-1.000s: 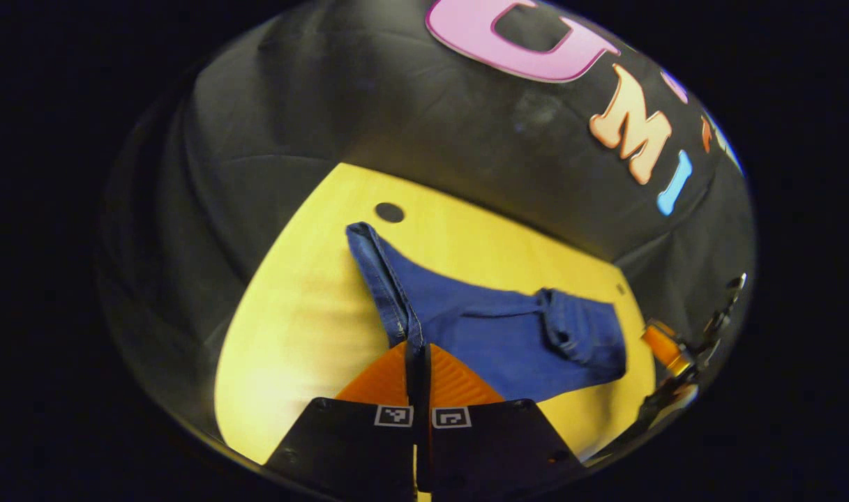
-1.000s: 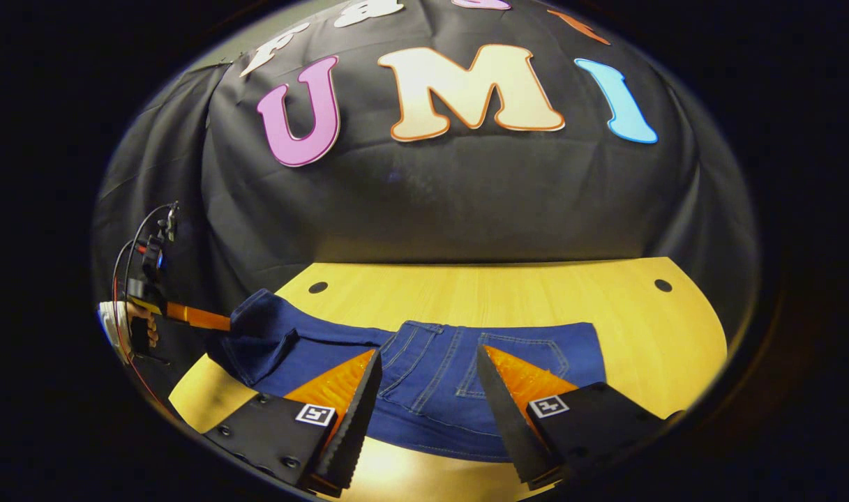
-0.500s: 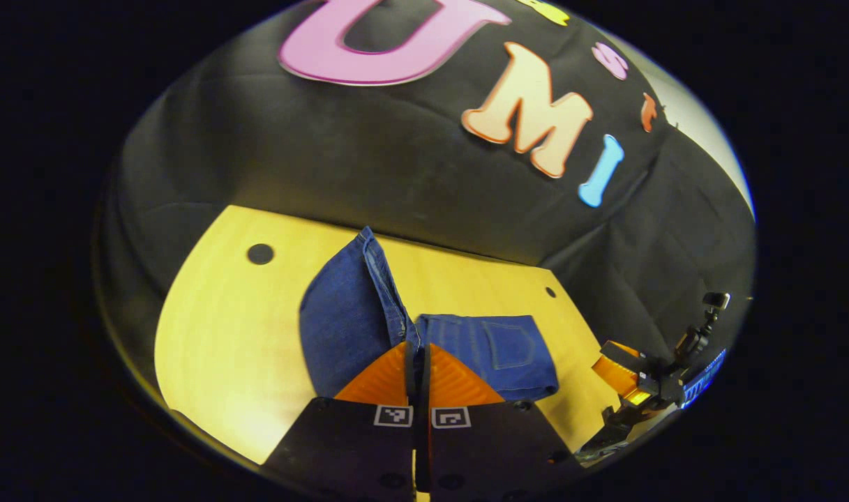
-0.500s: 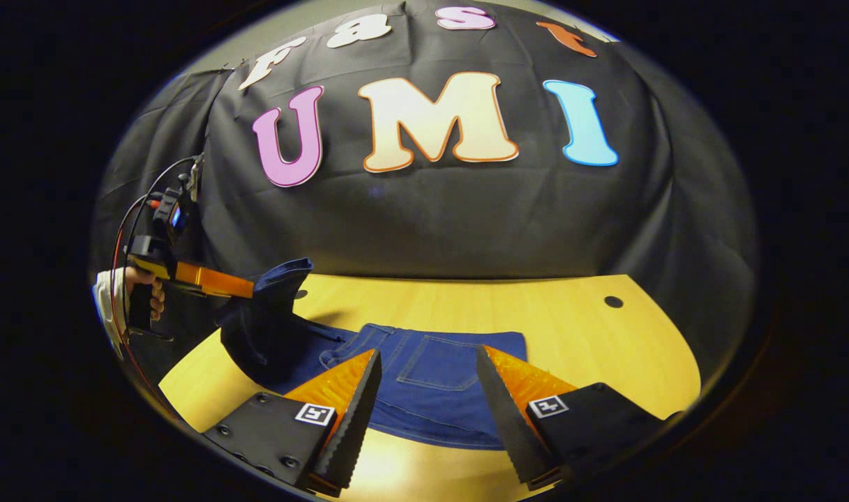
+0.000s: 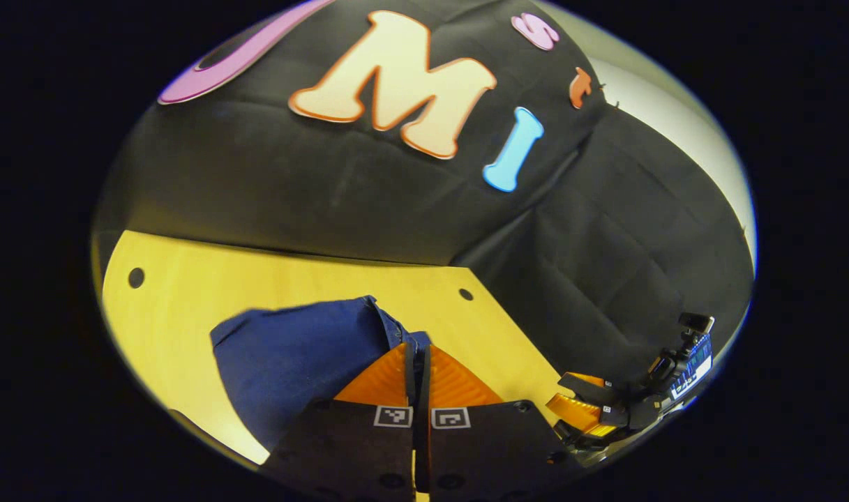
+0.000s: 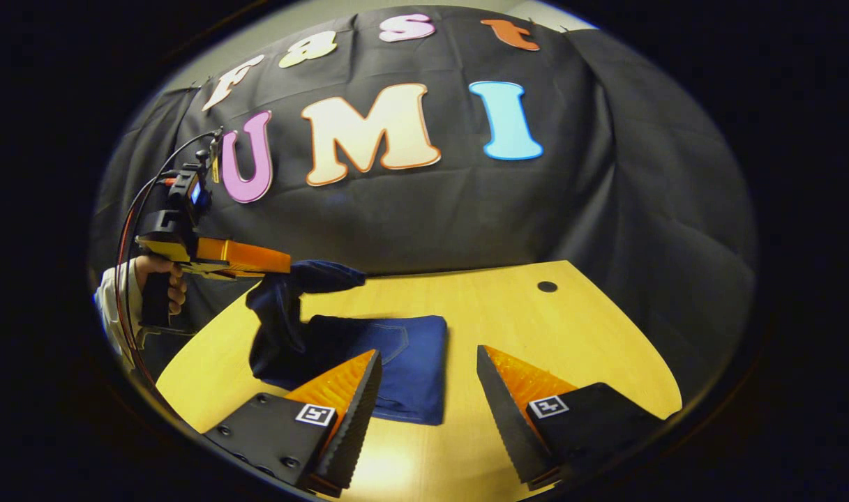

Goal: Grasp the waist and the cuffs of the jeans and fold them to make the two legs overlap; first hold the waist and fold one-third of the jeans toward the cuffs, then hold the cuffs and fold the remaining one-third in the same direction to finish folding.

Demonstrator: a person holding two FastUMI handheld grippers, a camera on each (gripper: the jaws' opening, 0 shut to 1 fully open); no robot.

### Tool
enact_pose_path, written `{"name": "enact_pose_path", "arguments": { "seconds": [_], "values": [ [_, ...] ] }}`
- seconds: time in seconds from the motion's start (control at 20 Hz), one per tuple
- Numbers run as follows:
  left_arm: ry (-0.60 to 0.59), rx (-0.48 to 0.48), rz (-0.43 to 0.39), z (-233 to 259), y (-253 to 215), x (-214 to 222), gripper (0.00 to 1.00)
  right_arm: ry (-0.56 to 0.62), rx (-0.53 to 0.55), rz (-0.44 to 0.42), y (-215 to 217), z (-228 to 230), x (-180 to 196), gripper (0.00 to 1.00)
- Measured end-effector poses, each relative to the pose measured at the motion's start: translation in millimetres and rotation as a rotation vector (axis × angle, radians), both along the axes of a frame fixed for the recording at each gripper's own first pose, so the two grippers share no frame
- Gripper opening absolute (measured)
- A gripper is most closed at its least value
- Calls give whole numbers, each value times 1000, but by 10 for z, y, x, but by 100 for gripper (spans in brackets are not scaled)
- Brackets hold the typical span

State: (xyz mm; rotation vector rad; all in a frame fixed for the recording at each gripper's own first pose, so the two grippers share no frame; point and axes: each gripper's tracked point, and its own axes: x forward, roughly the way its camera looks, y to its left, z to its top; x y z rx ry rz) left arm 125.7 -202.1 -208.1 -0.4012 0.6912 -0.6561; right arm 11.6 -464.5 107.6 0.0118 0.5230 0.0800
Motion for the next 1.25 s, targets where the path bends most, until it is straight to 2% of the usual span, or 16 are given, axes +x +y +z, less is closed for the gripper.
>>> {"name": "enact_pose_path", "arguments": {
  "seconds": [0.2, 0.3, 0.35, 0.4, 0.5, 0.6, 0.7, 0.75, 0.8, 0.9, 0.95, 1.0, 1.1, 1.2, 1.25],
  "values": [
    [28, 141, -34, -528, -460, -84, 0, 1, -8, -30, -325, 32, -137, 85],
    [40, 200, -8, -746, -619, -96, 0, 7, 5, -35, -413, 42, -188, 85],
    [44, 195, 9, -845, -720, -79, 0, 5, 15, -34, -446, 64, -205, 77],
    [57, 166, 22, -856, -776, -171, 0, -2, 20, -33, -456, 97, -195, 85],
    [44, 127, 76, -742, -849, -247, 50, -37, 32, -20, -425, 210, -146, 85],
    [-70, 154, 172, -559, -670, -233, 100, -105, 33, 19, -286, 397, -60, 97],
    [-220, 201, 273, -148, -370, -318, 97, -206, 15, 64, -130, 674, 7, 98],
    [-299, 236, 326, 66, -195, -353, 97, -266, 13, 80, -50, 842, 56, 93],
    [-369, 275, 372, 302, 11, -419, 96, -309, 25, 103, 78, 992, 84, 98],
    [-462, 345, 456, 644, 384, -629, 95, -372, 66, 136, 321, 1248, 121, 98],
    [-490, 362, 484, 779, 512, -735, 95, -395, 91, 148, 449, 1361, 137, 94],
    [-504, 375, 496, 894, 620, -832, 93, -415, 114, 156, 565, 1468, 146, 98],
    [-539, 403, 523, 1069, 817, -976, 95, -443, 147, 159, 769, 1625, 131, 98],
    [-580, 424, 526, 1231, 935, -1065, 94, -465, 164, 167, 973, 1732, 66, 98],
    [-603, 431, 525, 1315, 980, -1104, 95, -471, 163, 178, 1077, 1763, 2, 94]
  ]
}}
